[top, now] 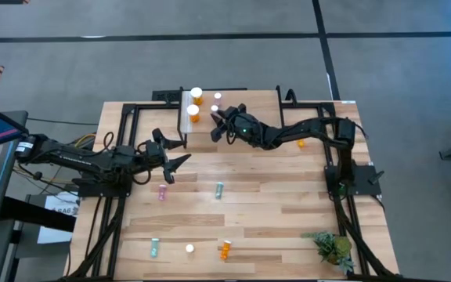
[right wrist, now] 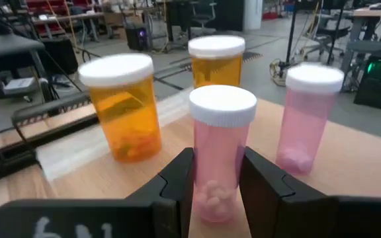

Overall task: Pick and place medicine bottles onto shelf by color
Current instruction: Put the bottom small pink pill bottle aligned with the other small pink bottle on the shelf

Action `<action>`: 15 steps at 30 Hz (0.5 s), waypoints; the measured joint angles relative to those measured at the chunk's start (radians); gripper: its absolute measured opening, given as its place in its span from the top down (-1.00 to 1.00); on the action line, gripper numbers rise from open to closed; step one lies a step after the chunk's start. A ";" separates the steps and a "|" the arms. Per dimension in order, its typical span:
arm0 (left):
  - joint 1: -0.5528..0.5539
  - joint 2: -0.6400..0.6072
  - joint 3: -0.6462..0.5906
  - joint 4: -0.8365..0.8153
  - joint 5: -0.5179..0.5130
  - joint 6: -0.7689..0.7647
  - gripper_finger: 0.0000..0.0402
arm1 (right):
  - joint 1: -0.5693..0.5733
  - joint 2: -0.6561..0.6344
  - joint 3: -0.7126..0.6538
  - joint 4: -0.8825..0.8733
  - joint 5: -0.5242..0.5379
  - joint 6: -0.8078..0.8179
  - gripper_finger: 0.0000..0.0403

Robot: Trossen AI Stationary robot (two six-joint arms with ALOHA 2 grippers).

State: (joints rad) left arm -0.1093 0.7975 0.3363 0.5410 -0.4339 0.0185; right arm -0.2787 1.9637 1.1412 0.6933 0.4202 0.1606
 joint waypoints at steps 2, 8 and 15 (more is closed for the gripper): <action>0.000 0.000 0.000 0.000 0.000 0.000 -0.10 | 0.000 0.005 0.000 0.003 0.001 -0.001 0.41; 0.000 0.000 0.000 -0.001 0.000 0.000 -0.10 | -0.001 0.005 0.000 0.001 0.010 -0.011 0.41; 0.000 0.000 0.000 -0.001 0.000 -0.003 -0.10 | -0.006 0.005 0.000 -0.007 0.035 -0.012 0.41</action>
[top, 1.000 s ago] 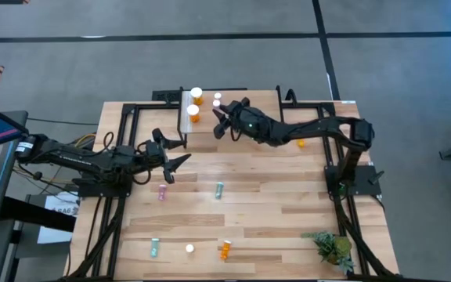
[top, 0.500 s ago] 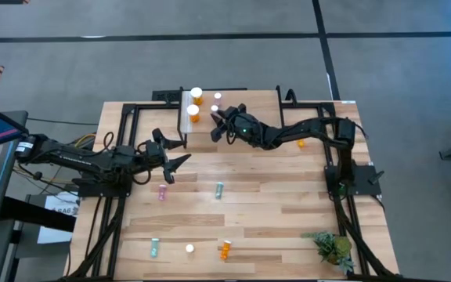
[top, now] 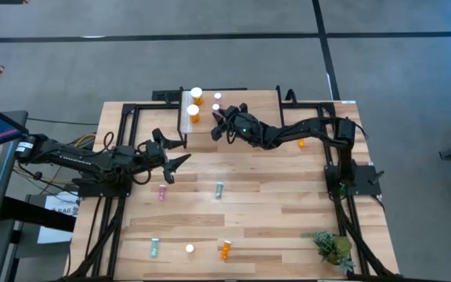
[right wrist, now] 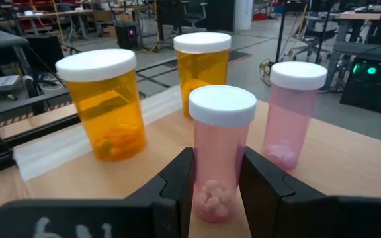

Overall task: Pick and place medicine bottles onto shelf by color
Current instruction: Put the bottom small pink pill bottle aligned with the other small pink bottle on the shelf

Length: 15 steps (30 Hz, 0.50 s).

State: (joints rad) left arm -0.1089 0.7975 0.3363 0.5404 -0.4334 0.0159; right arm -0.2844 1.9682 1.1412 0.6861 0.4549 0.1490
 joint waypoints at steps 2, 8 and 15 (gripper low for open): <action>0.000 0.000 0.000 0.000 0.000 -0.001 -0.10 | 0.000 0.000 0.000 0.000 0.000 0.000 0.41; 0.000 0.000 0.000 0.000 0.000 -0.001 -0.10 | 0.000 0.000 0.000 -0.006 0.001 -0.003 0.41; 0.000 0.000 0.000 0.000 0.001 -0.001 -0.10 | 0.000 -0.002 0.002 -0.018 0.000 -0.001 0.28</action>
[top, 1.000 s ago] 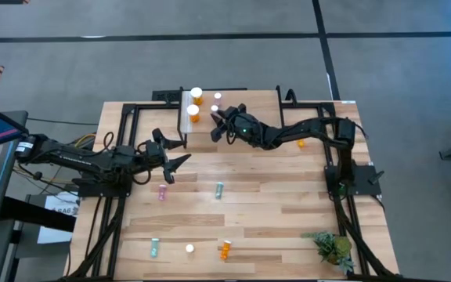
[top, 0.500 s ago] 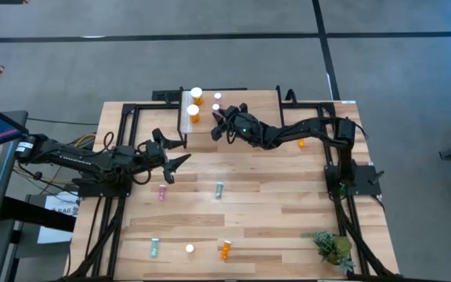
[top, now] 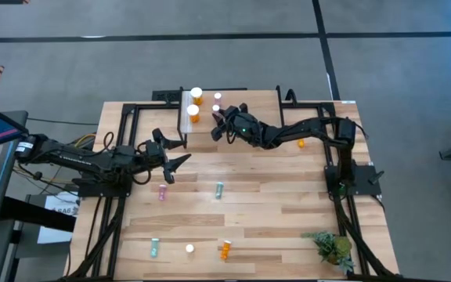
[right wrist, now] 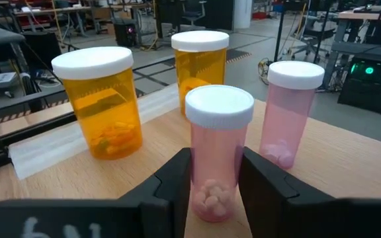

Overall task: Pick and place medicine bottles onto shelf by color
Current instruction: Put the bottom small pink pill bottle aligned with the other small pink bottle on the shelf, then put the small pink pill bottle aligned with the other small pink bottles on the shelf

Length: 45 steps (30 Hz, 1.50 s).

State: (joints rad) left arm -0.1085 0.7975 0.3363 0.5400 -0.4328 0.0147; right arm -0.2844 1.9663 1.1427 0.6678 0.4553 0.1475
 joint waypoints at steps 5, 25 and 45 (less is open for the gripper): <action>0.000 0.000 0.000 0.000 0.007 -0.001 -0.10 | 0.000 0.002 -0.002 -0.013 0.000 0.002 0.10; 0.000 0.000 0.000 -0.014 0.007 0.001 -0.10 | 0.010 -0.094 -0.003 -0.190 0.000 0.002 -0.14; -0.004 -0.463 0.094 -0.934 0.014 -0.305 -0.10 | 0.294 -0.335 -0.002 -0.576 0.056 0.062 -0.14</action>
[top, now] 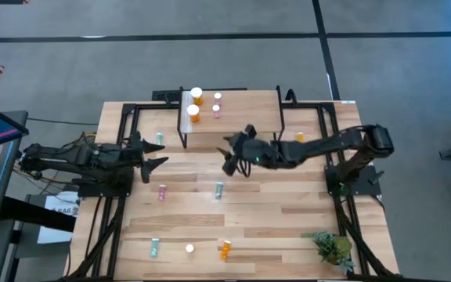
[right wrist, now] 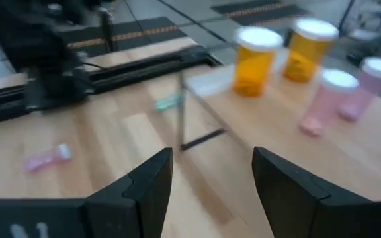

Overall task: Pick and place medicine bottles onto shelf by color
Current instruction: Put the small pink pill bottle aligned with the other small pink bottles on the shelf

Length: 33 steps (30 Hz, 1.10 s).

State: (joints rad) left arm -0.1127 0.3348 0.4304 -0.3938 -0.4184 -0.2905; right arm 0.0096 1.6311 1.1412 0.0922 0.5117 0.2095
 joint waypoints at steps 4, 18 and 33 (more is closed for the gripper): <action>0.000 0.032 0.000 -0.071 0.044 -0.096 -0.10 | 0.093 -0.031 0.000 -0.014 0.098 -0.016 -0.14; 0.001 0.303 0.062 -0.043 0.040 -0.140 0.02 | 0.234 -0.218 -0.017 -0.055 0.120 -0.099 -0.14; 0.112 0.372 0.061 -0.272 -0.126 -0.324 0.02 | 0.292 -0.301 -0.293 0.270 0.117 -0.072 -0.14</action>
State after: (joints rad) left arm -0.0008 0.7071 0.4915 -0.6655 -0.5443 -0.6147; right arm 0.3020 1.3298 0.8484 0.3619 0.6290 0.1374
